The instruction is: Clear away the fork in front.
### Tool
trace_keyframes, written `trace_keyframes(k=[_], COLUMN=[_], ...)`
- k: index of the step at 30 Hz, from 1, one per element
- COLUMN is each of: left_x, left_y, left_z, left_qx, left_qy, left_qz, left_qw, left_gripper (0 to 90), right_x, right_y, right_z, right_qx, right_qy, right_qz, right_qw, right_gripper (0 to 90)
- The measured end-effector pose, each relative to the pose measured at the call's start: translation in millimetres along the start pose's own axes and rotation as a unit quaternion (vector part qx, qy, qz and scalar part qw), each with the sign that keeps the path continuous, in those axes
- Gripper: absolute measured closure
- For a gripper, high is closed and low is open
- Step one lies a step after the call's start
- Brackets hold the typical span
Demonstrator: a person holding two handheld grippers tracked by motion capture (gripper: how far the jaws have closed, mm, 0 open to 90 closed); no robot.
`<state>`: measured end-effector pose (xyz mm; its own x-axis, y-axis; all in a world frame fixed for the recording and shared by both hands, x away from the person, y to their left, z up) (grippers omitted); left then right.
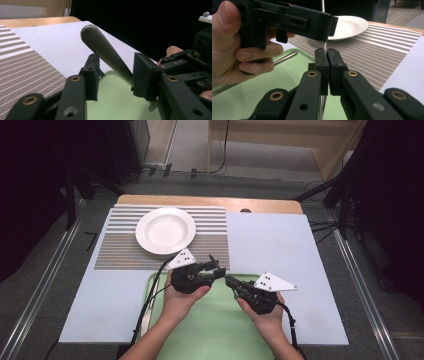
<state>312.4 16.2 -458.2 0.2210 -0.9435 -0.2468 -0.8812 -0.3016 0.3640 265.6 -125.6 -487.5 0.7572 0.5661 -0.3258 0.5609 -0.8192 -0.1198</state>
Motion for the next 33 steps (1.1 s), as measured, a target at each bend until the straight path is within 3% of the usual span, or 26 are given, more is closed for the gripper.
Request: trace_keyframes(k=[3,7,9,11,14,17,18,19,20,22,25,26,27,29,32,33], left_x=[-0.8,-0.7,-1.3,-2.2,-4.0,-9.4,-14.8,-14.8,-18.9,-25.1,-33.5,-37.3,-40.6,-46.9,-56.7,-59.6], left_y=[-1.0,-1.5,0.9,4.0,5.6,3.4,1.6,1.6,1.3,0.7,0.5,0.8,0.7,1.4,2.8,4.0], left_z=[-0.5,-1.3,-2.7,-4.2,-5.7,-7.2,-8.2,-8.2,-8.3,-7.7,-5.3,-4.1,-3.2,-2.1,-1.1,-1.1], left_qx=[-0.007,-0.029,-0.033,-0.043,-0.036,-0.045,-0.04,-0.04,-0.039,-0.035,-0.031,-0.03,-0.025,-0.023,-0.013,-0.012], left_qy=[0.001,0.006,0.011,0.02,0.022,0.03,0.035,0.035,0.037,0.042,0.041,0.04,0.039,0.04,0.04,0.041], left_qz=[0.004,0.025,0.045,0.075,0.064,0.073,0.064,0.064,0.066,0.061,0.061,0.056,0.054,0.055,0.052,0.054], left_qw=[1.0,0.9993,0.9984,0.996,0.9971,0.9958,0.9965,0.9965,0.9964,0.9967,0.9968,0.9971,0.9974,0.9974,0.9977,0.9976], left_gripper=[62.0,66.9,72.1,79.3,85.7,86.7,86.7,86.7,86.7,86.8,86.8,86.8,86.8,86.8,86.8,86.8], right_x=[1.1,1.8,2.2,2.3,3.2,2.7,1.4,1.4,0.4,-0.4,-5.4,-8.6,-8.6,-11.1,-15.6,-17.9], right_y=[-0.7,-0.3,-0.9,-3.2,-6.4,-7.6,-4.7,-4.7,0.4,2.9,16.3,24.3,24.3,33.3,42.2,45.7], right_z=[0.8,1.1,1.3,0.8,0.0,-1.7,-1.3,-1.3,0.8,1.6,4.6,5.2,5.2,6.6,10.4,11.8], right_qx=[0.002,0.0,-0.002,-0.002,-0.002,-0.005,-0.01,-0.01,-0.013,-0.016,-0.013,-0.008,-0.008,-0.003,-0.002,0.002], right_qy=[0.001,0.006,0.008,0.012,0.015,0.019,0.016,0.016,0.005,0.005,0.005,0.005,0.005,-0.005,-0.014,-0.017], right_qz=[-0.003,0.001,0.0,-0.005,-0.006,-0.007,0.001,0.001,0.012,0.015,0.04,0.054,0.054,0.082,0.094,0.101], right_qw=[1.0,1.0,1.0,0.9999,0.9999,0.9998,0.9998,0.9998,0.9998,0.9998,0.9991,0.9985,0.9985,0.9966,0.9954,0.9948], right_gripper=[86.4,86.4,86.3,85.5,82.2,67.2,58.3,58.3,50.4,47.9,37.0,29.3,29.3,11.1,0.0,0.0])
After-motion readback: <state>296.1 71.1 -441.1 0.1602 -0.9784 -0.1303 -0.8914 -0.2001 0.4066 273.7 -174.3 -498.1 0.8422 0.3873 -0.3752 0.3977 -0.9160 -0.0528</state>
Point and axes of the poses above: each handheld gripper's, and its own axes: x roughly forward along the jaws, z roughly out of its underside, y roughly to its right, the point moved 6 cm from there along x, roughly forward along the jaws, and after that the axes turned 11 degrees about z, right-handed, at the moved point
